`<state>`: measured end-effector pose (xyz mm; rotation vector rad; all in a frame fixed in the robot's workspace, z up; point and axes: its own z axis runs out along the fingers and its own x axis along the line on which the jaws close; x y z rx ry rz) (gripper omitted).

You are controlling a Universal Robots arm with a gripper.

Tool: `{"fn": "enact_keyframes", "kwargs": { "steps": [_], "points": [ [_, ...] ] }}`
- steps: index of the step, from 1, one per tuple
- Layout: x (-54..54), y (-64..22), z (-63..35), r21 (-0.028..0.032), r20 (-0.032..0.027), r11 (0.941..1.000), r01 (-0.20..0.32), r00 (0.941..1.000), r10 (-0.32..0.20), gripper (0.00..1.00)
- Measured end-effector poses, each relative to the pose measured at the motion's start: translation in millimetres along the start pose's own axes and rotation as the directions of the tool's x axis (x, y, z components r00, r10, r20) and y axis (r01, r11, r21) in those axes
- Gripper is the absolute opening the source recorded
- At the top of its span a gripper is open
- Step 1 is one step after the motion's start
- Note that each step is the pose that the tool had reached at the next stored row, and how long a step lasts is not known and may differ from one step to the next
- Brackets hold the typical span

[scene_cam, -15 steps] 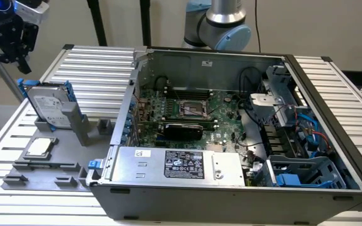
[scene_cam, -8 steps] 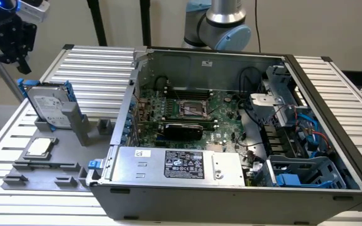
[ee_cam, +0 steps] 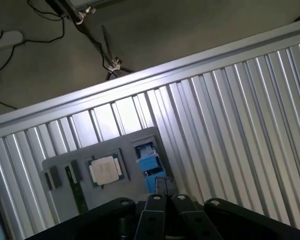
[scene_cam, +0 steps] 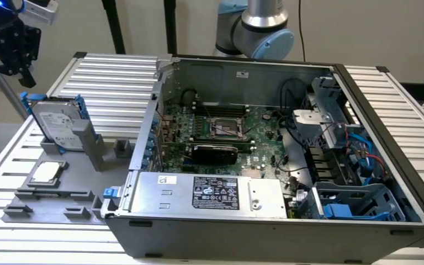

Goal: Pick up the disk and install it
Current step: 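Pick up the disk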

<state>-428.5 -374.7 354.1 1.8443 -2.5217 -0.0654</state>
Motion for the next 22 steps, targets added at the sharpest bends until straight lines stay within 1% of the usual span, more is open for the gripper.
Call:
{"fn": "enact_keyframes", "kwargs": {
  "steps": [7, 10, 13, 16, 18, 20, 22],
  "points": [
    [5.3, -4.1, 0.6, -0.0001, -0.0012, 0.9995, 0.031, 0.9995, -0.031, 0.0],
    [5.0, -5.5, 1.0, 0.0002, -0.0022, 0.9983, 0.058, 0.9983, -0.058, 0.0],
    [4.7, -6.5, 1.8, 0.0005, -0.0036, 0.9956, 0.094, 0.9956, -0.093, 0.0],
    [4.5, -7.3, 2.8, 0.0009, -0.0052, 0.9915, 0.13, 0.9915, -0.13, 0.0],
    [4.4, -7.7, 3.8, 0.001, -0.0072, 0.9875, 0.158, 0.9874, -0.158, 0.0],
    [4.4, -7.8, 4.7, 0.0019, -0.0099, 0.9818, 0.19, 0.9817, -0.19, 0.0],
    [4.4, -7.7, 5.0, 0.003, -0.0118, 0.9749, 0.223, 0.9748, -0.223, 0.0]
  ]
}}
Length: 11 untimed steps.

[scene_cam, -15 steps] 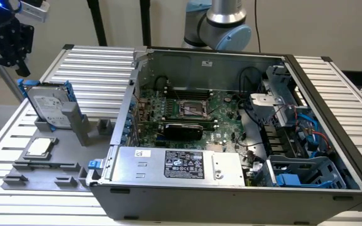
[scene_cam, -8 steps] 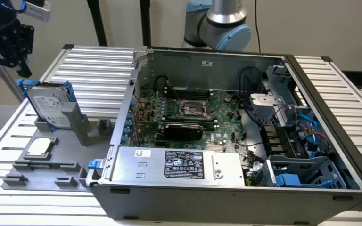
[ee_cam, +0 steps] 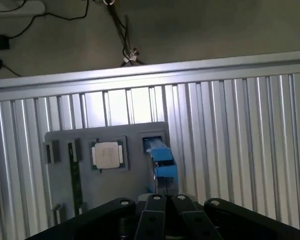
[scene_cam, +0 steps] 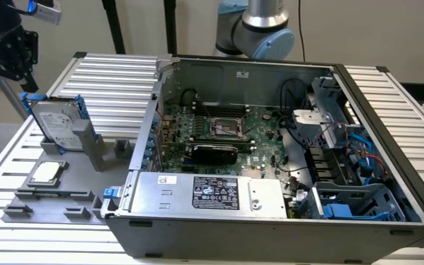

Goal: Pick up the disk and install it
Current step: 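Pick up the disk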

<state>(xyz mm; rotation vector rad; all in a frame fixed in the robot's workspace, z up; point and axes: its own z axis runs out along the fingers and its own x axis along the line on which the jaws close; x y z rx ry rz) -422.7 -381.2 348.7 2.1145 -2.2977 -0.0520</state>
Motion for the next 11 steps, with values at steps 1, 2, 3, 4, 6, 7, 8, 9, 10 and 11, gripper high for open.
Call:
{"fn": "enact_keyframes", "kwargs": {
  "steps": [1, 2, 3, 4, 6, 7, 8, 9, 10, 11],
  "points": [
    [0.0, 0.0, 0.1, 0.0005, -0.0006, 0.9999, 0.015, 0.9999, -0.015, 0.0],
    [0.0, 0.0, 0.2, 0.0011, -0.0011, 0.9996, 0.03, 0.9996, -0.03, 0.0],
    [0.0, 0.0, 0.2, 0.0018, -0.0015, 0.9991, 0.042, 0.9991, -0.042, 0.0],
    [0.0, -0.1, 0.3, 0.0033, -0.0017, 0.9986, 0.053, 0.9986, -0.053, 0.0],
    [-0.1, -0.4, 0.4, 0.0055, -0.002, 0.998, 0.063, 0.998, -0.063, 0.0],
    [-0.1, -0.4, 0.3, 0.006, -0.0021, 0.9979, 0.065, 0.9979, -0.065, 0.0],
    [-0.6, -0.4, 0.3, 0.0063, -0.0022, 0.9978, 0.066, 0.9979, -0.065, 0.0],
    [-1.3, -0.4, 0.3, 0.0063, -0.0024, 0.9978, 0.066, 0.9978, -0.066, 0.0],
    [-2.2, -0.3, 0.5, 0.0064, -0.0027, 0.9978, 0.066, 0.9978, -0.066, 0.0],
    [-3.1, -0.2, 0.6, 0.0064, -0.0029, 0.9978, 0.066, 0.9978, -0.066, 1.0]
  ]
}}
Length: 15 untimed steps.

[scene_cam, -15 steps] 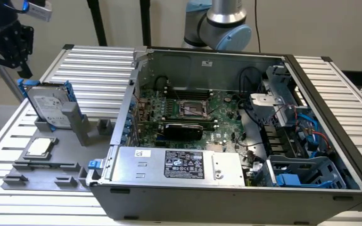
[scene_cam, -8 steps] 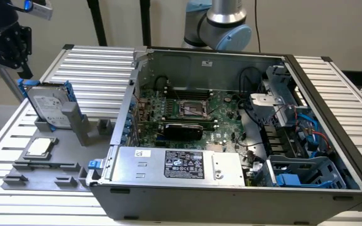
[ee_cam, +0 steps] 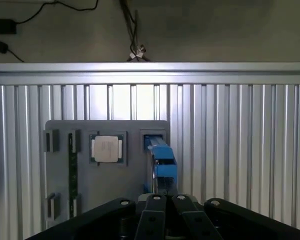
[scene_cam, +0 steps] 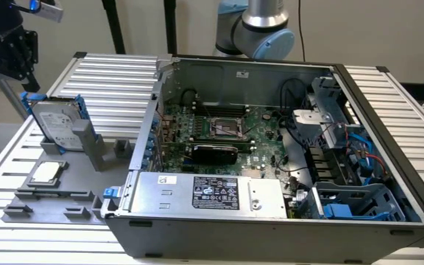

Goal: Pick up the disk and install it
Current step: 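Pick up the disk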

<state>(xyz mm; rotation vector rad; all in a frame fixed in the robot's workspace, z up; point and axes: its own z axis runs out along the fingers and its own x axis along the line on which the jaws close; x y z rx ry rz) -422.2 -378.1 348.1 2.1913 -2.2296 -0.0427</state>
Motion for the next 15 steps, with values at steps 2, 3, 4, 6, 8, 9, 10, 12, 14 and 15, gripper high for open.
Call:
{"fn": "enact_keyframes", "kwargs": {
  "steps": [2, 3, 4, 6, 8, 9, 10, 12, 14, 15],
  "points": [
    [-1.6, 0.0, 0.3, 0.0, -0.0005, 1.0, 0.0, 1.0, 0.0, 1.0],
    [-2.2, 0.0, 0.6, 0.0001, -0.0007, 1.0, 0.0, 1.0, 0.0, 1.0],
    [-2.5, 0.0, 1.0, 0.0002, -0.001, 1.0, 0.0, 1.0, 0.0, 1.0],
    [-2.8, -0.1, 1.8, 0.0003, -0.0018, 1.0, 0.0, 1.0, 0.0, 1.0],
    [-2.9, 0.0, 2.9, 0.0005, -0.0027, 1.0, 0.0, 1.0, 0.0, 1.0],
    [-2.9, 0.1, 3.8, 0.0009, -0.0031, 1.0, 0.0, 1.0, 0.0, 1.0],
    [-2.8, 0.2, 4.6, 0.0012, -0.0036, 1.0, 0.0, 1.0, 0.0, 1.0],
    [-2.8, 0.3, 6.7, 0.0023, -0.0044, 1.0, 0.0, 1.0, 0.0, 1.0],
    [-2.8, 0.5, 9.7, 0.0043, -0.0048, 1.0, 0.0, 1.0, 0.0, 1.0],
    [-2.8, 0.5, 11.3, 0.0057, -0.0049, 1.0, 0.0, 1.0, 0.0, 1.0]
  ]
}}
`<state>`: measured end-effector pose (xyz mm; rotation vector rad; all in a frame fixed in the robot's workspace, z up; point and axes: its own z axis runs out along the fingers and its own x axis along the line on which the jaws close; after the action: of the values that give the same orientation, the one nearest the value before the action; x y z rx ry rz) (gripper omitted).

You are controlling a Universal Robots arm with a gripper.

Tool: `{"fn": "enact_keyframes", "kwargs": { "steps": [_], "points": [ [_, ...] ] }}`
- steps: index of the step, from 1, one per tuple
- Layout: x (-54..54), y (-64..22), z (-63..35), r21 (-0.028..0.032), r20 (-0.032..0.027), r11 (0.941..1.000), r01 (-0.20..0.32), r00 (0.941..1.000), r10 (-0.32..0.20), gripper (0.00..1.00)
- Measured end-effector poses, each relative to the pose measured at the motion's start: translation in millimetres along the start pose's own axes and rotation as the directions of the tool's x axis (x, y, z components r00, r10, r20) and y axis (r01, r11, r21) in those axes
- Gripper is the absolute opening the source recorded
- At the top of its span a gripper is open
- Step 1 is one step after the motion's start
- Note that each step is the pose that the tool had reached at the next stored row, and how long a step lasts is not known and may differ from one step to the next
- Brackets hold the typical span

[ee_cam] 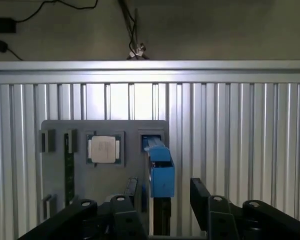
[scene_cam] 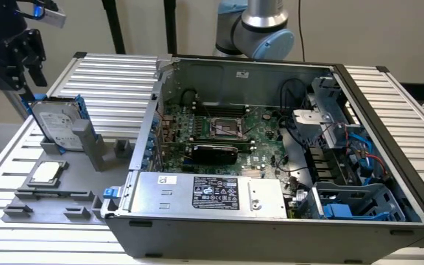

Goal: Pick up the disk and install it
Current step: 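Pick up the disk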

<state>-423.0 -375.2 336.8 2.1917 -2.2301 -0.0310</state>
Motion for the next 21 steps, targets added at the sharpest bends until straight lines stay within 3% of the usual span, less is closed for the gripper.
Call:
{"fn": "enact_keyframes", "kwargs": {
  "steps": [4, 21],
  "points": [
    [0.1, 0.4, 7.4, 0.0058, -0.0004, 1.0, 0.0, 1.0, 0.0, 1.0],
    [1.8, 2.1, 38.3, 0.0145, -0.001, 0.9999, 0.0, 1.0, 0.0, 1.0]
  ]
}}
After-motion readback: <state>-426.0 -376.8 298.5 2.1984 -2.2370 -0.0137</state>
